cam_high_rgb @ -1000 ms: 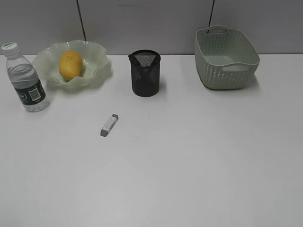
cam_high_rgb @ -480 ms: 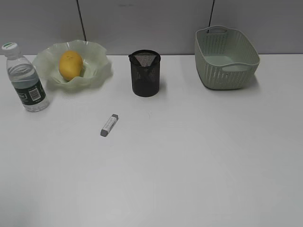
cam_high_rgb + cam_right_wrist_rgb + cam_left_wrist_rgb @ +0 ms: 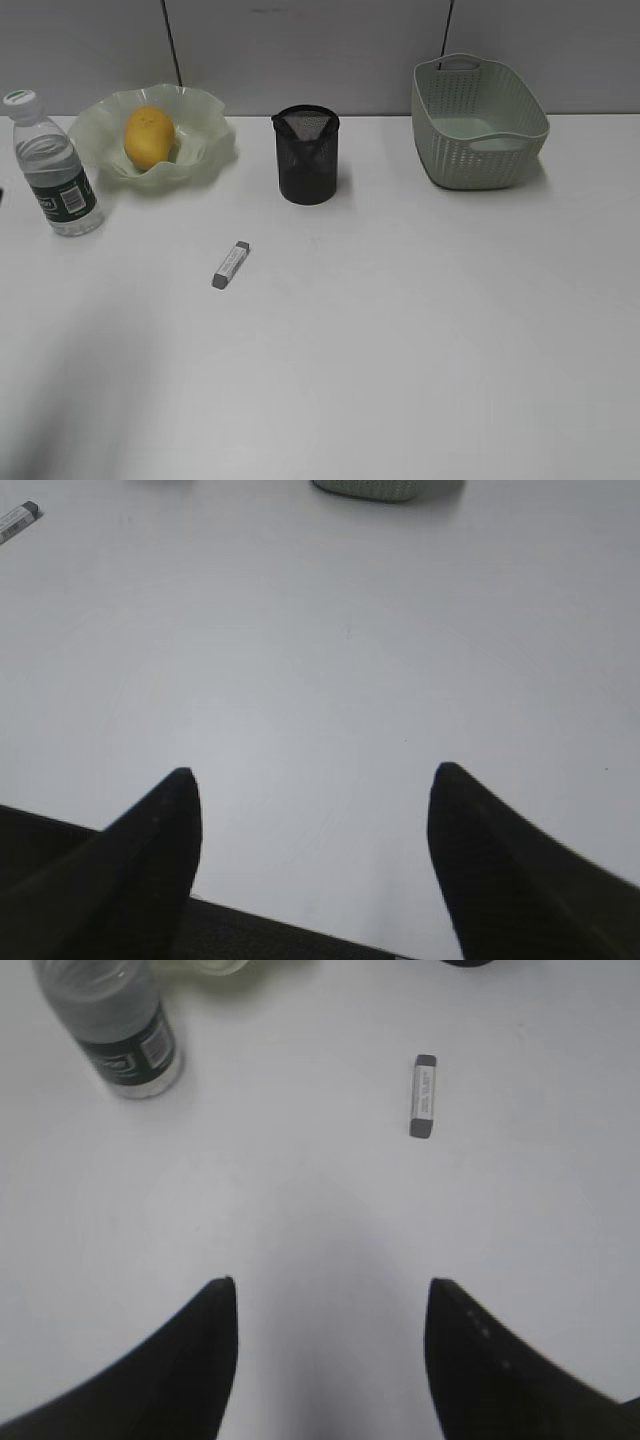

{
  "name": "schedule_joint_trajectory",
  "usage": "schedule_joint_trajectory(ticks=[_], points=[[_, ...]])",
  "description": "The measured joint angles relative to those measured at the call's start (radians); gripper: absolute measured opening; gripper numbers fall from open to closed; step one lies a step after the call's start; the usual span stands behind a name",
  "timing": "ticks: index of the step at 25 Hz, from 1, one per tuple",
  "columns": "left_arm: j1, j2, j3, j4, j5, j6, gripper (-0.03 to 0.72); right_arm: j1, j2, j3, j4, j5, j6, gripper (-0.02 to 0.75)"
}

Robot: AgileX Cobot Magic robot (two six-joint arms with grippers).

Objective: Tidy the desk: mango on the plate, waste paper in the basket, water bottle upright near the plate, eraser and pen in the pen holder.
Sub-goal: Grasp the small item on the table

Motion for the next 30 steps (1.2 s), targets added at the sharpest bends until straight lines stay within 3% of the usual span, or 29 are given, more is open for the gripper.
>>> schedule_joint_trajectory(ticks=[10, 15, 30], points=[[-0.203, 0.464, -0.284, 0.019, 0.012, -0.049, 0.454, 0.0, 0.0, 0.0, -0.001, 0.0, 0.0, 0.554], [-0.276, 0.685, -0.446, 0.131, 0.078, -0.178, 0.454, 0.0, 0.0, 0.0, -0.001, -0.001, 0.0, 0.553], [-0.295, 1.097, -0.779, 0.161, 0.173, -0.28, 0.454, 0.0, 0.0, 0.0, -0.002, -0.002, 0.001, 0.554]])
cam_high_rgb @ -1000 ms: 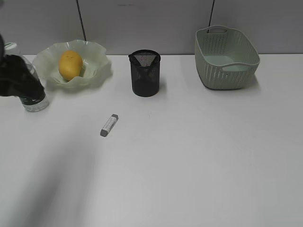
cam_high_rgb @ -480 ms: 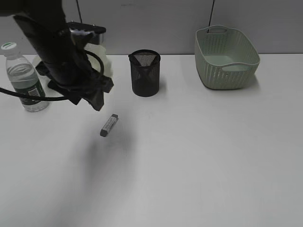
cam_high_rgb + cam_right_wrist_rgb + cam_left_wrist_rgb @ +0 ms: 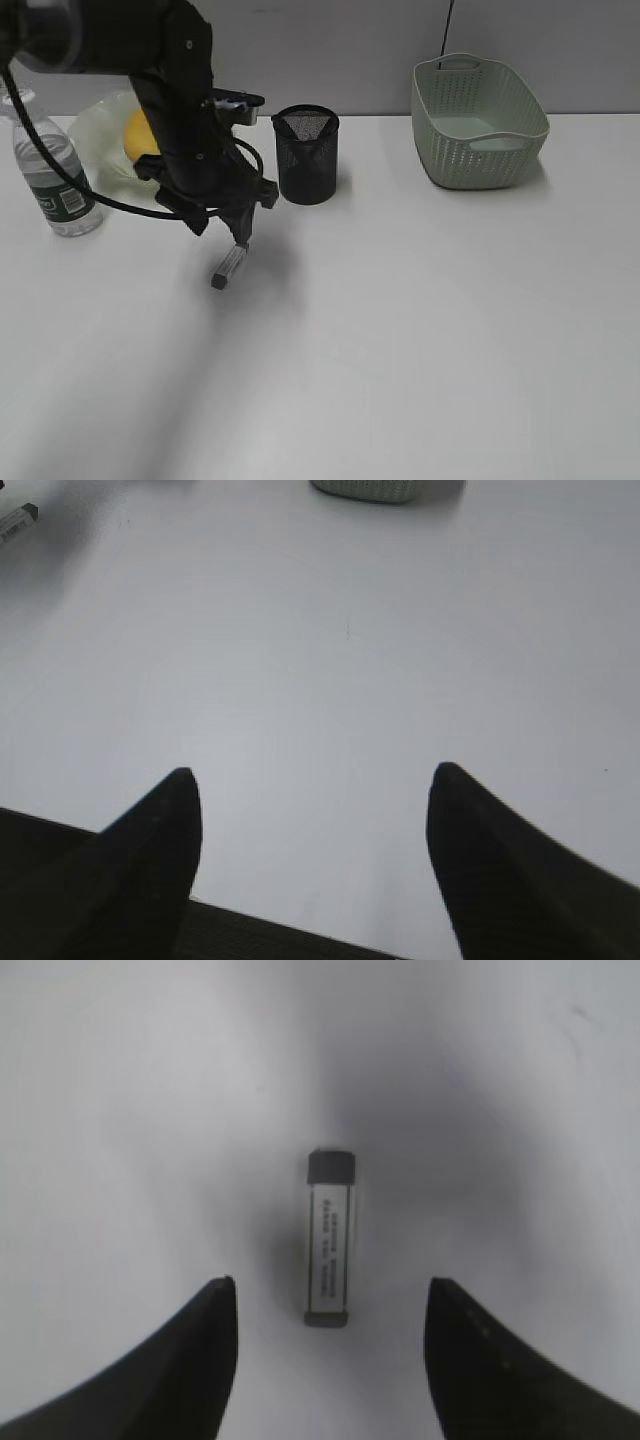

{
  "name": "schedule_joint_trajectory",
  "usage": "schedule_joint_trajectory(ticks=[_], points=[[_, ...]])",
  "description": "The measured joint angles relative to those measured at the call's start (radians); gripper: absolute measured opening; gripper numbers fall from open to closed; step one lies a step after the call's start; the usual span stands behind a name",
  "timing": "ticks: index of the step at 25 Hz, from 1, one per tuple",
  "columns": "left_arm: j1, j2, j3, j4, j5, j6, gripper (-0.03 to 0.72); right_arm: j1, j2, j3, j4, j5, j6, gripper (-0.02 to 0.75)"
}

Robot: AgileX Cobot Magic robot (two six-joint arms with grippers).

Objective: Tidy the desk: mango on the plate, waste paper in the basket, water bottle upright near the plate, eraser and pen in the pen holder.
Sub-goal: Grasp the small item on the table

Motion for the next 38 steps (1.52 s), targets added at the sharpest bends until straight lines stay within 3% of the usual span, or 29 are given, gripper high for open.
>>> schedule_joint_trajectory(ticks=[5, 28, 34, 38], points=[[-0.005, 0.066, -0.049, -0.003, 0.011, -0.005, 0.452, 0.0, 0.0, 0.0, 0.0, 0.0, 0.0, 0.554], [-0.005, 0.15, -0.051, 0.015, -0.048, -0.019, 0.363, 0.0, 0.0, 0.0, -0.004, -0.004, 0.001, 0.554], [-0.004, 0.158, -0.058, 0.038, -0.039, -0.019, 0.216, 0.0, 0.0, 0.0, -0.004, -0.004, 0.001, 0.554], [-0.004, 0.159, -0.059, 0.042, -0.038, -0.019, 0.171, 0.0, 0.0, 0.0, -0.004, -0.004, 0.001, 0.554]])
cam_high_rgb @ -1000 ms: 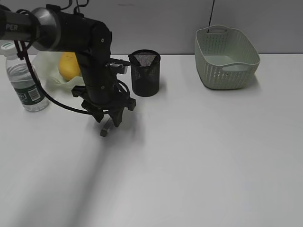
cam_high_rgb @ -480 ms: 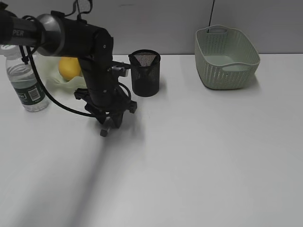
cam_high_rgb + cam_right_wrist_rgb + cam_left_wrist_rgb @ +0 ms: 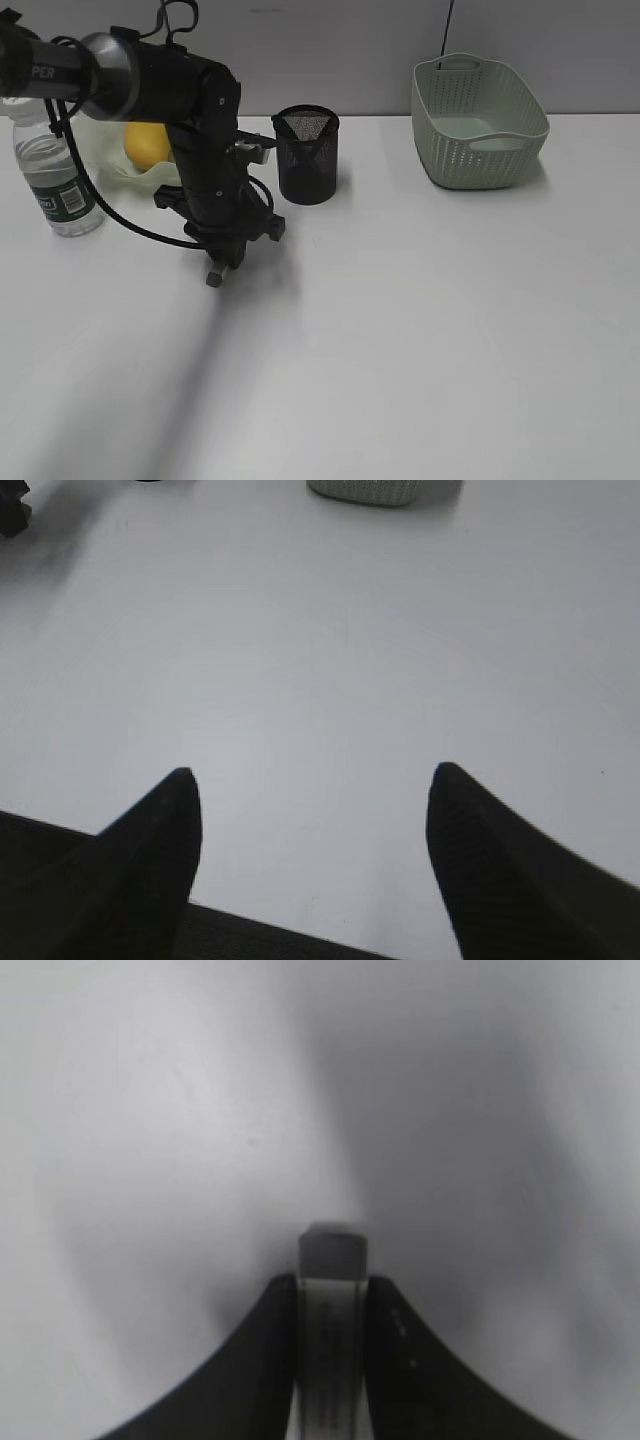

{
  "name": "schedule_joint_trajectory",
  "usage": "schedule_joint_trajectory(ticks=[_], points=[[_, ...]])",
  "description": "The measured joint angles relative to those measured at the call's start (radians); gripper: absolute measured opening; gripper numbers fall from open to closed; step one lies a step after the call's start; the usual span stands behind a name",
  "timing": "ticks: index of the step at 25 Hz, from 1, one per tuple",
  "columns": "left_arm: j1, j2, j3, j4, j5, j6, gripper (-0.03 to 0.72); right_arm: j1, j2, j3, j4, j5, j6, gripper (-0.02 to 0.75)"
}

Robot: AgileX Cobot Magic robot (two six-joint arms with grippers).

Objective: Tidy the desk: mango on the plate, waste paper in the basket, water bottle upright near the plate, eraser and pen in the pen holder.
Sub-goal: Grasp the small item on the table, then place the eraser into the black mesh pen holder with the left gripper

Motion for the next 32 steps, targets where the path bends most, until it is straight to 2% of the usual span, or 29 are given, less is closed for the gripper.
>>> schedule_joint_trajectory(ticks=[6, 16, 20, 24, 32], points=[[-0.001, -0.024, 0.0, 0.009, -0.001, 0.0, 0.166, 0.0, 0.0, 0.0, 0.0, 0.0, 0.0, 0.554], [-0.001, -0.222, -0.003, 0.104, -0.019, -0.007, 0.166, 0.0, 0.0, 0.0, 0.0, 0.0, 0.0, 0.554], [-0.001, -0.26, -0.077, 0.099, -0.067, -0.007, 0.165, 0.0, 0.0, 0.0, -0.001, -0.002, 0.0, 0.554], [-0.001, -0.261, -0.135, 0.047, -0.185, -0.007, 0.164, 0.0, 0.0, 0.0, -0.001, -0.005, 0.0, 0.556], [-0.001, -0.241, -0.14, -0.045, -0.482, -0.008, 0.164, 0.0, 0.0, 0.0, -0.001, -0.008, 0.0, 0.556]])
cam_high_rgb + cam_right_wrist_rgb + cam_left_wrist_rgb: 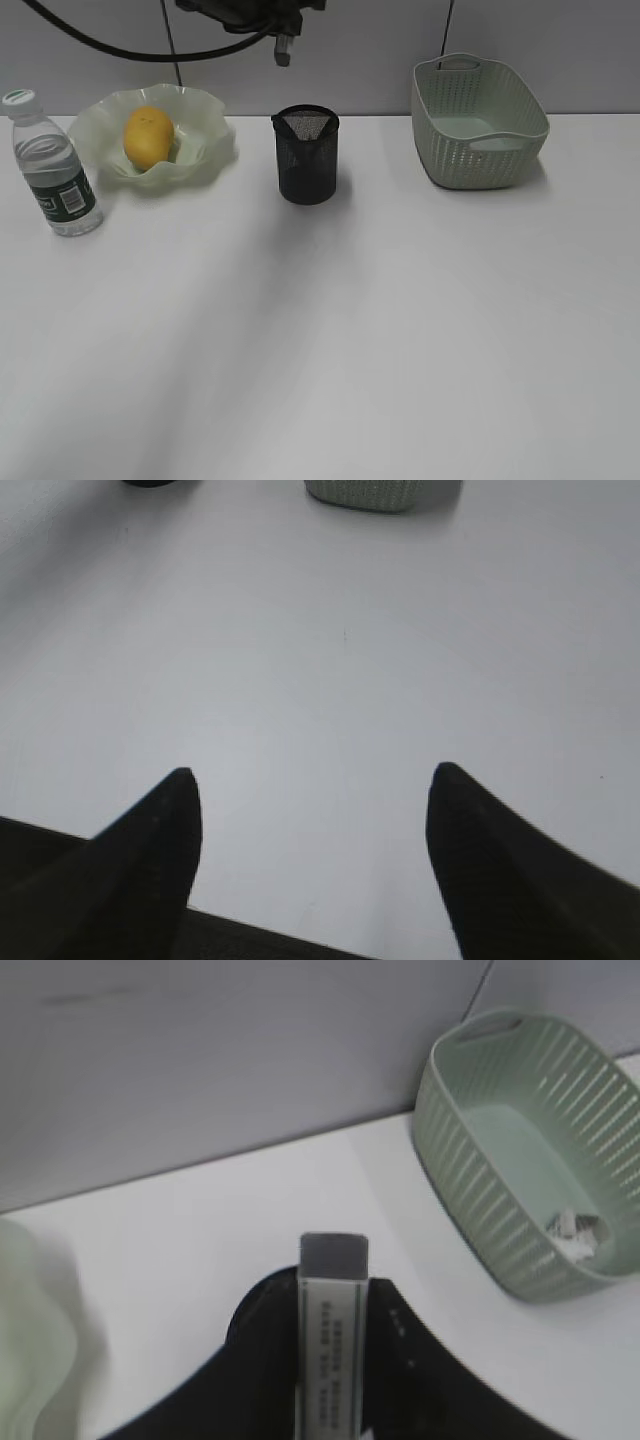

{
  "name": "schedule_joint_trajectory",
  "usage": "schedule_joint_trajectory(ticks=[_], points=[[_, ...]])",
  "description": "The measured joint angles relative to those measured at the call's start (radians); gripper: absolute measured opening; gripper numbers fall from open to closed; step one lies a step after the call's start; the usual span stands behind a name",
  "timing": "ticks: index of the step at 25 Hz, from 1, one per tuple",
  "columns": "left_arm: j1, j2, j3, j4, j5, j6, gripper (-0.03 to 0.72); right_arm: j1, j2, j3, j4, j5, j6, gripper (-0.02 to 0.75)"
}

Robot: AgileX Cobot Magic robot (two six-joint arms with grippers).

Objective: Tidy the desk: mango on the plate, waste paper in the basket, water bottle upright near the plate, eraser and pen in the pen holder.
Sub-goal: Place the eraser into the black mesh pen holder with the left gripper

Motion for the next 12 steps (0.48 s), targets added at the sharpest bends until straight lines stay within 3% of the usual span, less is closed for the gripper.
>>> schedule_joint_trajectory(ticks=[12], points=[[0.0, 0.155, 0.0, -0.038, -0.168, -0.002, 0.166, 0.0, 0.0, 0.0, -0.002, -0.006, 0.0, 0.556]])
